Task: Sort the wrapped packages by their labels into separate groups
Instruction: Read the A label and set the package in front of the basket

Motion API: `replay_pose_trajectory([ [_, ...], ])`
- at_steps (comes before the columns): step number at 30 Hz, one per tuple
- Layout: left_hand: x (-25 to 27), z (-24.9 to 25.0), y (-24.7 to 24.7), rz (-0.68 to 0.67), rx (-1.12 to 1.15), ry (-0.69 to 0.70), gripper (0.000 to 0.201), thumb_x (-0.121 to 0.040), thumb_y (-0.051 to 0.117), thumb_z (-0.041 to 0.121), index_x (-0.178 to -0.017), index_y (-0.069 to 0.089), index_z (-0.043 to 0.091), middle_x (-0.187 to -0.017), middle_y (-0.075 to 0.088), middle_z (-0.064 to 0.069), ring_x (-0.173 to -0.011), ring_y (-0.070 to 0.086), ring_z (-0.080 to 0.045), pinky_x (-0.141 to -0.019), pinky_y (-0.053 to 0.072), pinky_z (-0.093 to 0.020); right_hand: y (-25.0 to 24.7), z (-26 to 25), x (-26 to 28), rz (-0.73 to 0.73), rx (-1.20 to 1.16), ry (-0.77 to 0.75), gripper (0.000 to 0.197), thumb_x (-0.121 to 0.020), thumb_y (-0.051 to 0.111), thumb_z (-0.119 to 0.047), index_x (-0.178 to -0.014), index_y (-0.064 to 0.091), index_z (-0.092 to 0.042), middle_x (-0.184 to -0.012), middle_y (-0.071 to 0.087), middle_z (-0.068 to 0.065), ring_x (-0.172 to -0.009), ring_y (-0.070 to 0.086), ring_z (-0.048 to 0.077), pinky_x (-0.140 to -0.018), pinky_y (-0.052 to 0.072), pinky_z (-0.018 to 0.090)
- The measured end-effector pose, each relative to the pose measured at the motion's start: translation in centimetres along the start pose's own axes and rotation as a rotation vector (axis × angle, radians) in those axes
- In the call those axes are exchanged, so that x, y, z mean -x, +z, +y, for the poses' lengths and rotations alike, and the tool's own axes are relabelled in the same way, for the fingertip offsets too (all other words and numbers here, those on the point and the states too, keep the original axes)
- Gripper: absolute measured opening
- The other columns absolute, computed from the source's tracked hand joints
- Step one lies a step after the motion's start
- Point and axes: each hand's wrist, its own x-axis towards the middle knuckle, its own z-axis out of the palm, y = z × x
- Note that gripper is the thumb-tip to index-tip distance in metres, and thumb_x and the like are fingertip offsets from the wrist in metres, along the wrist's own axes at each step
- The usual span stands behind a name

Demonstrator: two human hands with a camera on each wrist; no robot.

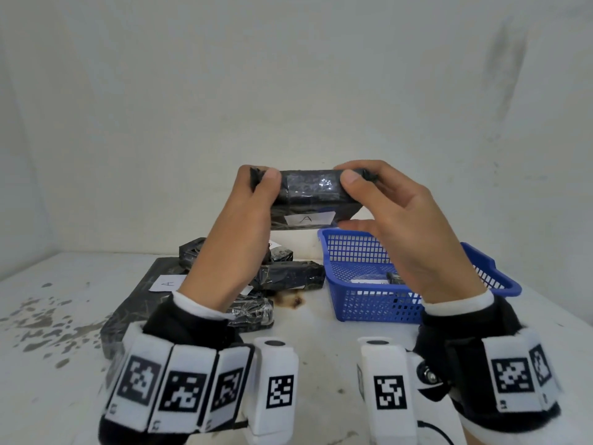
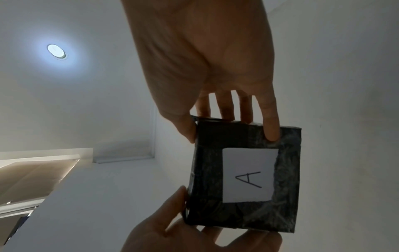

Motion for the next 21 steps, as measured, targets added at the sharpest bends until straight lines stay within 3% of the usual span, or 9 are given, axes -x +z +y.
replay_pose_trajectory([
  [6, 0.07, -0.08, 0.22, -0.047, -0.026, 0.061, 0.010, -0.099, 0.044, 0.041, -0.093, 0.045, 0.032, -0.087, 0.053, 0.015, -0.083, 0.052, -0.003, -0.099, 0.043, -0.039, 0.62, 0.23, 0.08, 0.039, 0.070, -0.056, 0.006, -0.093, 0.068, -0.032, -0.094, 0.071, -0.027, -0.093, 0.071, -0.002, -0.095, 0.070, 0.027, -0.087, 0.059, 0.050],
  [13, 0.14, -0.27, 0.13, -0.072, -0.036, 0.089, 0.017, -0.095, 0.054, 0.040, -0.101, 0.045, 0.027, -0.097, 0.057, 0.005, -0.100, 0.060, -0.019, -0.095, 0.046, -0.039, 1.01, 0.50, 0.19, 0.029, 0.119, -0.096, 0.015, -0.087, 0.075, -0.038, -0.097, 0.068, -0.030, -0.092, 0.070, -0.009, -0.092, 0.069, 0.018, -0.092, 0.056, 0.050],
  [15, 0.09, -0.41, 0.03, -0.061, -0.063, 0.108, 0.021, -0.092, 0.052, 0.050, -0.099, 0.046, 0.031, -0.100, 0.055, 0.003, -0.088, 0.057, -0.014, -0.084, 0.047, -0.036, 1.05, 0.52, 0.24, 0.022, 0.127, -0.108, 0.018, -0.085, 0.077, -0.036, -0.098, 0.067, -0.029, -0.090, 0.069, -0.012, -0.093, 0.068, 0.014, -0.092, 0.057, 0.045],
  [17, 0.11, -0.40, -0.03, -0.053, -0.090, 0.102, 0.035, -0.084, 0.044, 0.068, -0.099, 0.048, 0.037, -0.096, 0.056, 0.009, -0.077, 0.054, -0.005, -0.076, 0.042, -0.032, 0.89, 0.51, 0.27, 0.011, 0.132, -0.141, 0.018, -0.085, 0.078, -0.032, -0.098, 0.067, -0.026, -0.086, 0.067, -0.012, -0.086, 0.065, 0.004, -0.084, 0.057, 0.028],
  [19, 0.01, -0.45, -0.13, -0.068, -0.062, 0.042, 0.052, -0.077, 0.031, 0.080, -0.102, 0.054, 0.040, -0.095, 0.064, 0.018, -0.086, 0.062, -0.002, -0.086, 0.049, -0.032, 0.58, 0.33, 0.36, 0.001, 0.136, -0.157, 0.018, -0.084, 0.078, -0.025, -0.099, 0.067, -0.022, -0.087, 0.066, -0.013, -0.079, 0.061, -0.005, -0.073, 0.051, 0.012],
  [21, -0.16, -0.38, -0.22, -0.080, 0.044, -0.037, 0.050, -0.088, 0.033, 0.068, -0.104, 0.063, 0.032, -0.106, 0.068, 0.007, -0.091, 0.071, -0.014, -0.090, 0.054, -0.036, 0.27, 0.30, 0.31, -0.020, 0.127, -0.143, 0.020, -0.084, 0.078, -0.020, -0.100, 0.067, -0.025, -0.101, 0.068, -0.016, -0.092, 0.064, -0.007, -0.081, 0.053, 0.014],
])
